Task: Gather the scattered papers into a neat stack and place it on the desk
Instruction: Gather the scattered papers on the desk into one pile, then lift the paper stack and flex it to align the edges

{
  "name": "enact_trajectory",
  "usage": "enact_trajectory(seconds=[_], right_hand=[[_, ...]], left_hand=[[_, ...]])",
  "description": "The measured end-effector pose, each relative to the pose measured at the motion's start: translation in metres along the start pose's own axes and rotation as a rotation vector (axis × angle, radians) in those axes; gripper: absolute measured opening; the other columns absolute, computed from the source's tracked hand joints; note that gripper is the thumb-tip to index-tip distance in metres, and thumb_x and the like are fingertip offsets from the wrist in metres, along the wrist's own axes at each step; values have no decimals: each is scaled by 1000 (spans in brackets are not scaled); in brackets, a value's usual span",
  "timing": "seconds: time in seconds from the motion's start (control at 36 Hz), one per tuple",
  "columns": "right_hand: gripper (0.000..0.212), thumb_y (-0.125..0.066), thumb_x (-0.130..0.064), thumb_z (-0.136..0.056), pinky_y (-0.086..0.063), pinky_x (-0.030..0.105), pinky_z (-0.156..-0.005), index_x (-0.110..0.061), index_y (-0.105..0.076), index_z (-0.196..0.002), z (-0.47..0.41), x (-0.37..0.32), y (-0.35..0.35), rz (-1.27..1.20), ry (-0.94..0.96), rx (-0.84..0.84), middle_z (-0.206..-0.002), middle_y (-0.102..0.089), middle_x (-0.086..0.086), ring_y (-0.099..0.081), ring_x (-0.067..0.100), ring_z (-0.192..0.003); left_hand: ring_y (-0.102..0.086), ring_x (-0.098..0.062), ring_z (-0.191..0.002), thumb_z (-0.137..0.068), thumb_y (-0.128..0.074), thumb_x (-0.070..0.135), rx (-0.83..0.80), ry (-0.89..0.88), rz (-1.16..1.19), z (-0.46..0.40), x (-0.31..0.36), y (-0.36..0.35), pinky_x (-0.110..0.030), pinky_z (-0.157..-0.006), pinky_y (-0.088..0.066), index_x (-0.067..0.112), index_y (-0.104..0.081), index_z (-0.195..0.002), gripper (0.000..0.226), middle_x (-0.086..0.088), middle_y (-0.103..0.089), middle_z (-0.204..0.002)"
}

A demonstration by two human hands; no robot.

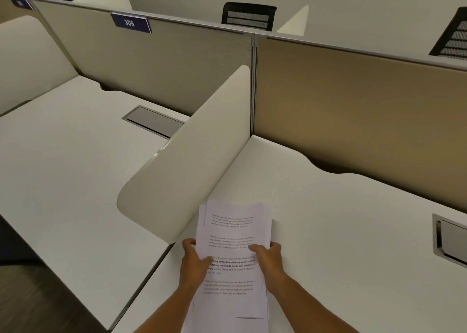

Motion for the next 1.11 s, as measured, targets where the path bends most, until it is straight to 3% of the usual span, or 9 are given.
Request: enact_trajectory(seconds=[0.14, 0.22, 0.36, 0.5, 0.56, 0.67, 0.78, 0.89, 1.11], right_hand=[[30, -69, -6, -85, -61, 41, -78, -5, -65, -114, 0, 5, 3, -27, -22, -8, -103, -73, 13, -70, 31, -94], [24, -66, 0, -85, -61, 46, -86, -4, -73, -108, 2, 5, 8, -25, 2, -21, -99, -76, 14, -71, 34, -95], [20, -68, -1, -88, -59, 43, -89, -17, -72, -100, 16, -11, 22, -35, 74, -39, -99, -75, 8, -71, 30, -96], [21, -71, -10, -88, -62, 33, -74, -30, -69, -92, 40, -39, 49, -13, 186, -33, -97, -76, -1, -73, 23, -90], [20, -71, -11, -89, -63, 38, -80, -29, -69, -99, 51, -49, 64, 4, 231, -27, -100, -77, 0, -74, 24, -92], [28, -71, -16, -90, -61, 46, -89, -23, -68, -117, 75, -63, 100, 31, 336, 15, -106, -76, 1, -74, 24, -95], [26, -73, -17, -90, -63, 44, -81, -21, -68, -115, 101, -64, 143, 15, 401, 72, -102, -77, 3, -75, 24, -90], [24, -76, -20, -87, -63, 48, -80, -19, -71, -110, 131, -61, 191, -21, 456, 120, -99, -79, 5, -77, 27, -87], [17, -78, -26, -85, -63, 36, -64, -20, -72, -100, 195, -37, 286, -75, 543, 250, -85, -80, 1, -76, 24, -77]], left_hand=[[-64, -6, -87, -75, -79, -2, -18, 40, 150, 1, -3, 3, -17, -62, -53, 24, -37, -119, 66, 8, -62, -100], [-66, -12, -92, -75, -80, 0, -30, 27, 187, 6, -1, 4, -24, -72, -56, 20, -46, -123, 62, 1, -66, -107], [-71, -22, -97, -77, -79, 1, -83, 11, 288, 15, 8, 1, -33, -78, -59, 16, -60, -120, 49, -6, -72, -112], [-71, -21, -99, -74, -81, 3, -156, -37, 351, 34, 38, -12, -37, -83, -59, 19, -62, -119, 52, -2, -74, -112], [-70, -24, -103, -73, -81, 0, -190, -71, 356, 44, 53, -17, -42, -89, -58, 19, -59, -122, 57, -3, -73, -113], [-73, -22, -98, -69, -84, 0, -271, -127, 325, 66, 79, -35, -37, -84, -60, 20, -66, -113, 52, -3, -76, -108], [-76, -20, -89, -68, -86, 10, -337, -178, 279, 95, 100, -61, -36, -76, -62, 17, -69, -112, 48, -3, -78, -102], [-76, -22, -88, -70, -86, 15, -349, -237, 280, 128, 117, -87, -45, -80, -63, 19, -69, -112, 46, -3, -78, -102], [-71, -27, -96, -58, -84, 25, -406, -310, 280, 209, 137, -147, -51, -84, -60, 23, -67, -109, 54, -3, -74, -105]])
Point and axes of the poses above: each hand's wrist, its own z-axis away from the middle knuckle, its own y-axis out of the back of the hand, x = y × z, the point moved 10 cm from there along -z, towards the middle knuckle
